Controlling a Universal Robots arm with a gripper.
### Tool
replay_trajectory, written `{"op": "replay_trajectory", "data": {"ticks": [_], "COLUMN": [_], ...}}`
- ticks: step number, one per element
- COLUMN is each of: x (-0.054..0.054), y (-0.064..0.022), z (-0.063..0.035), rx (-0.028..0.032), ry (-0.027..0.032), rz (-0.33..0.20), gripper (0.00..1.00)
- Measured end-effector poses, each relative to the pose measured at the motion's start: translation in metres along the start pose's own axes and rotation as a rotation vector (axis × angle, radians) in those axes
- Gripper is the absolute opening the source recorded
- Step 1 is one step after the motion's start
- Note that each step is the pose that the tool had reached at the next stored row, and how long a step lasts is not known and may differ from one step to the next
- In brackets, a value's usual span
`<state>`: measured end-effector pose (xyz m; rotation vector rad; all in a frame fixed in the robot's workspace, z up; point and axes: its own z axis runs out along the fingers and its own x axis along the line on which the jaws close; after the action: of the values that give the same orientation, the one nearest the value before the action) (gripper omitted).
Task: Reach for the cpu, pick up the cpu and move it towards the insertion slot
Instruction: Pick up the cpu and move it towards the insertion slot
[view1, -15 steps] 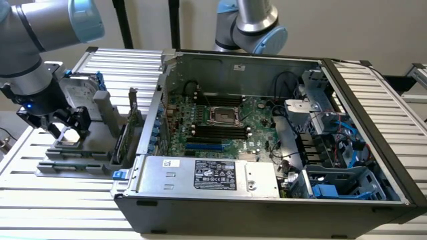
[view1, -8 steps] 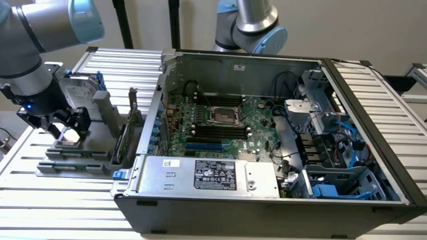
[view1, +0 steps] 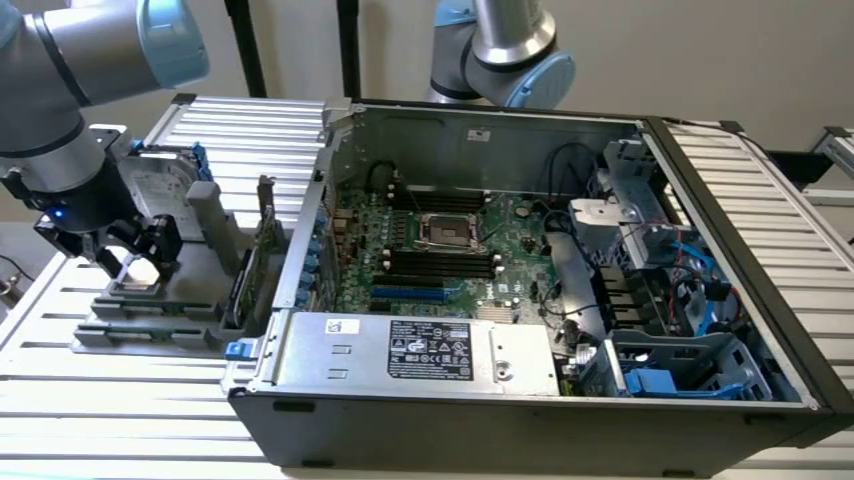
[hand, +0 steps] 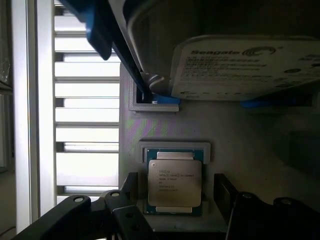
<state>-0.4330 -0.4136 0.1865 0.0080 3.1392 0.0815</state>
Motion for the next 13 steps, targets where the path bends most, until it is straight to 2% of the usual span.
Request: {"op": "replay_trajectory", "data": {"ticks": [7, 8, 13], "x": [0.0, 0.0, 0.0], "y": [0.0, 0.0, 0.0], "z": [0.0001, 0.0001, 0.0], "rx": [-0.0001, -0.0001, 0.0], "ry": [-0.0001, -0.0001, 0.0001], "rz": [0.0, 0.0, 0.0], "gripper": [0.69, 0.62, 0.6]}}
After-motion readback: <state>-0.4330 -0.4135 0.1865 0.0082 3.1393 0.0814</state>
